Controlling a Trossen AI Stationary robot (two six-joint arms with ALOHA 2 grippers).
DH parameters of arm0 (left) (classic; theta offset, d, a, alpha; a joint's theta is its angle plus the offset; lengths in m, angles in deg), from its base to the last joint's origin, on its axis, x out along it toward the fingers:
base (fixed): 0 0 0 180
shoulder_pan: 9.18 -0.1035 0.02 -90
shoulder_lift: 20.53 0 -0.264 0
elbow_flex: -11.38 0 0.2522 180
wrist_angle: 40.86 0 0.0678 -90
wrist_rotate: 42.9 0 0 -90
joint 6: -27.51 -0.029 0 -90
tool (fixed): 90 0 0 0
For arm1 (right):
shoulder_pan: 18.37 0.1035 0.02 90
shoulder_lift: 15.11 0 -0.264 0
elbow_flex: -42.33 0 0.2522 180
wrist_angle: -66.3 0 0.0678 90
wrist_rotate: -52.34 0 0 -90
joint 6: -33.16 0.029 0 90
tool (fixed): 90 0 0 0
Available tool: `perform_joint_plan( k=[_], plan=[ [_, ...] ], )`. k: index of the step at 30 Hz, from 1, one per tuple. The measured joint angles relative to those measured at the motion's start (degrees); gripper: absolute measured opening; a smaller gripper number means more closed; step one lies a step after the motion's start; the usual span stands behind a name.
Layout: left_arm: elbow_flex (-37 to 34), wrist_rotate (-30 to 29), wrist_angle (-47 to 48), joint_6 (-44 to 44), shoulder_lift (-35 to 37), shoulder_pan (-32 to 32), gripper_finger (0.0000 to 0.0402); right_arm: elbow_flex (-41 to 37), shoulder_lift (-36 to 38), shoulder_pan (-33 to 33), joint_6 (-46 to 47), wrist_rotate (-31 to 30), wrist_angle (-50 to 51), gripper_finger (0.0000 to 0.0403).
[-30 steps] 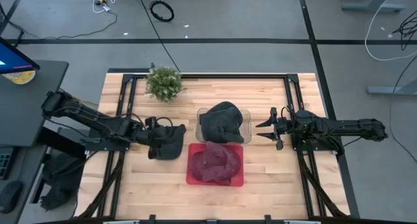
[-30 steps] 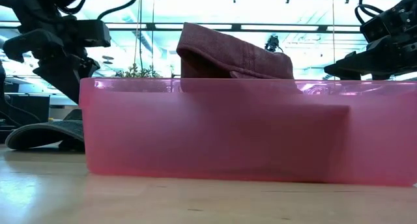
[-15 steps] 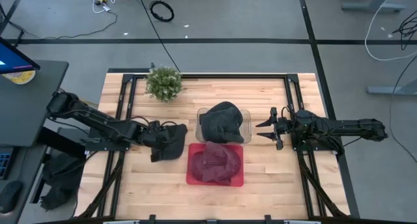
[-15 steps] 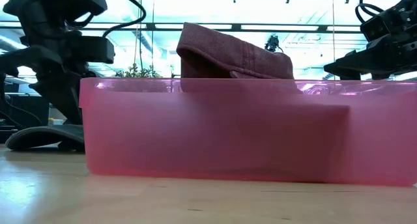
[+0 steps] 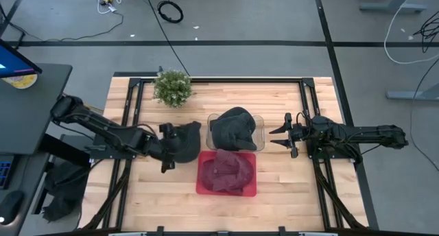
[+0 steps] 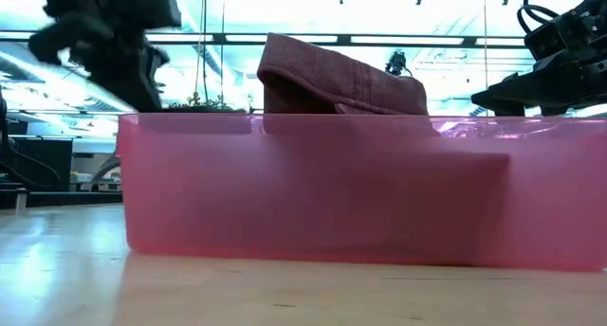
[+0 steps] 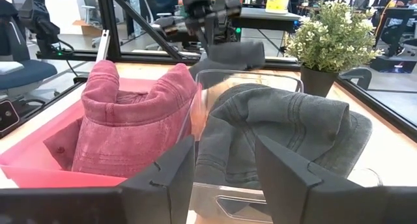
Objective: Pick & Place hat
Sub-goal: Put the black cap into the transparent bin
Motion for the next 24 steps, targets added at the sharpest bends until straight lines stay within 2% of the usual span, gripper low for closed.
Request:
perform_joint_plan(
  k=[9, 14, 19, 24],
  plan=[
    [7.84, -11.96, 0.85, -4.61, 0.00, 3.39, 0.0003, 0.00, 0.00, 0.01, 0.00, 0.01, -0.02, 0.0165],
    [13.30, -17.21, -0.85, -11.39, 0.00, 3.30, 0.0002, 0.00, 0.00, 0.02, 0.00, 0.00, -0.02, 0.0165],
    [15.86, -17.89, -8.06, -16.77, -0.28, 2.08, 0.0002, 0.00, 0.00, 0.01, 0.00, 0.02, -0.02, 0.0165],
    [15.97, -17.16, -15.48, -20.57, -3.49, -0.85, 0.0002, 0.00, 0.00, 0.00, 0.00, 0.02, -0.08, 0.0165]
  ],
)
